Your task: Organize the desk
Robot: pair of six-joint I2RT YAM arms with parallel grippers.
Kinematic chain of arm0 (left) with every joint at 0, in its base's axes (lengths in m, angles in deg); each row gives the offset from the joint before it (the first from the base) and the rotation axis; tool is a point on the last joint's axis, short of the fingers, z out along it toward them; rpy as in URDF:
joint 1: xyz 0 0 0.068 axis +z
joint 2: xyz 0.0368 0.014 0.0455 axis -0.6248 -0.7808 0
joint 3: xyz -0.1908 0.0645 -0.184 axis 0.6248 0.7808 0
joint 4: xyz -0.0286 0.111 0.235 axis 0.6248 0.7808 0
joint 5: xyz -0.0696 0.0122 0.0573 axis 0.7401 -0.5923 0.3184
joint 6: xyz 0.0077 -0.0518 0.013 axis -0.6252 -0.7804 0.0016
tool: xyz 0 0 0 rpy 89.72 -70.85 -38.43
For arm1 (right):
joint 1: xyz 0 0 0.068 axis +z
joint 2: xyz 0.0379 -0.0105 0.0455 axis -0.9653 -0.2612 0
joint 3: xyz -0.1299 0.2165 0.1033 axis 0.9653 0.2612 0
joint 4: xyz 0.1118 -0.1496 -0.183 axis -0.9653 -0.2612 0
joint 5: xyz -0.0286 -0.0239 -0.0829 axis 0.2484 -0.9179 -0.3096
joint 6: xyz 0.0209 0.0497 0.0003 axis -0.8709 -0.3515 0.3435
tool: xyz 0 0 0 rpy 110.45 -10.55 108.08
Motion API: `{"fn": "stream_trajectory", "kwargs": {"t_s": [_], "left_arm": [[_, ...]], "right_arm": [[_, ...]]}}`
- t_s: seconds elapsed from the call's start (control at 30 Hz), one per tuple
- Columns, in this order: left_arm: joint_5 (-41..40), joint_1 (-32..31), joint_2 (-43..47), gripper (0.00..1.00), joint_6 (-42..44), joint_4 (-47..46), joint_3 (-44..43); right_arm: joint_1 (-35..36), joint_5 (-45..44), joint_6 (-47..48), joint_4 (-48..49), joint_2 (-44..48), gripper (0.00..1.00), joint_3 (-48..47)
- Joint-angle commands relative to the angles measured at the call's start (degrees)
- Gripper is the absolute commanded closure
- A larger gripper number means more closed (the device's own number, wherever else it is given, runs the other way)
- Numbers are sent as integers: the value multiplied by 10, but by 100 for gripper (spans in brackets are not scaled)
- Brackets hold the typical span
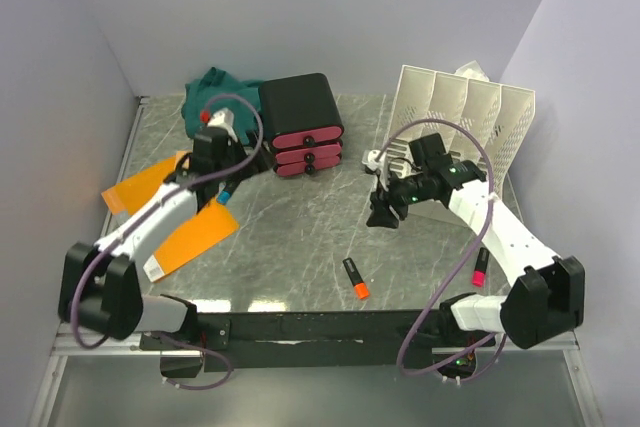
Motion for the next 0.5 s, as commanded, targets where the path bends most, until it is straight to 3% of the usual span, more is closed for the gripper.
{"fn": "stream_trajectory", "kwargs": {"t_s": [0.0,0.33,0.47], "left_arm": [[73,34,-68,1,-67,29,-124],[65,55,-256,1,-115,171,-369],[48,55,-322,1,-110,218,-427]], "right_arm": [[-35,67,13,22,32,41,39],[-63,96,54,-5,25,39,50],[-67,99,57,-9,30,39,50]]}}
